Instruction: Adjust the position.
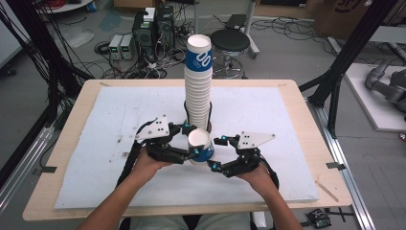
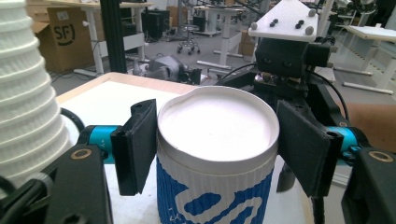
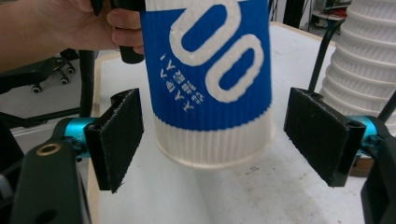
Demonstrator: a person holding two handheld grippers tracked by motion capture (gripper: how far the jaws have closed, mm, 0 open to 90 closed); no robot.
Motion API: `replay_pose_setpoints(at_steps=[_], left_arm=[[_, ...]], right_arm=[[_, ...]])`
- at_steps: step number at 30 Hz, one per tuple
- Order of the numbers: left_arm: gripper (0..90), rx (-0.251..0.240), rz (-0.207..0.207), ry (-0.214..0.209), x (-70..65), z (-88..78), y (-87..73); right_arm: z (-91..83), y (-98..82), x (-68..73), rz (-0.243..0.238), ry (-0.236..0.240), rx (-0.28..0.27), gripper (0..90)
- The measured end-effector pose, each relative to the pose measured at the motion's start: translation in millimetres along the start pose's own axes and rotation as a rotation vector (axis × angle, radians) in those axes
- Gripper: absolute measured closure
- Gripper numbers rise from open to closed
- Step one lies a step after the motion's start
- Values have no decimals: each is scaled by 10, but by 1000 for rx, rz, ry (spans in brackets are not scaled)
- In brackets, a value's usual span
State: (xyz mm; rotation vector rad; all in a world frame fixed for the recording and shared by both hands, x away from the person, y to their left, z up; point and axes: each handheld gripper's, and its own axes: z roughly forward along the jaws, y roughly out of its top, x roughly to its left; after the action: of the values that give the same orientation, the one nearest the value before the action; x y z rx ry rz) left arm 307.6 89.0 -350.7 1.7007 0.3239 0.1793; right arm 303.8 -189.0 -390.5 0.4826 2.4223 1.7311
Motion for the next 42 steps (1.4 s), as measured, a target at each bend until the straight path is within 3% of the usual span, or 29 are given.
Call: replay_pose_setpoints(at_steps=[10, 15, 24, 28, 29, 33, 36, 42], left_arm=[[316, -24, -23, -35, -28, 85, -28], [316, -15, -14, -36, -35, 94, -41], [316, -14, -15, -38, -21, 84, -46], [305, 24, 12, -45, -31, 86, -62], [230, 38, 15, -48, -41, 89, -61], [172, 101, 2, -63, -33, 89, -81], [168, 136, -9, -54, -7, 65, -103], [168, 226, -35, -89, 7, 58, -164]], right_arm=[[70, -41, 11, -15, 15, 23, 189], [96, -62, 9, -11, 19, 23, 189], [69, -38, 18, -37, 10, 40, 273], [78, -26, 23, -53, 9, 84, 288], [77, -26, 26, -59, 13, 102, 290], [77, -19, 28, -80, 13, 136, 291], [71, -7, 37, -105, 13, 185, 291], [83, 49, 41, -163, 21, 285, 291]])
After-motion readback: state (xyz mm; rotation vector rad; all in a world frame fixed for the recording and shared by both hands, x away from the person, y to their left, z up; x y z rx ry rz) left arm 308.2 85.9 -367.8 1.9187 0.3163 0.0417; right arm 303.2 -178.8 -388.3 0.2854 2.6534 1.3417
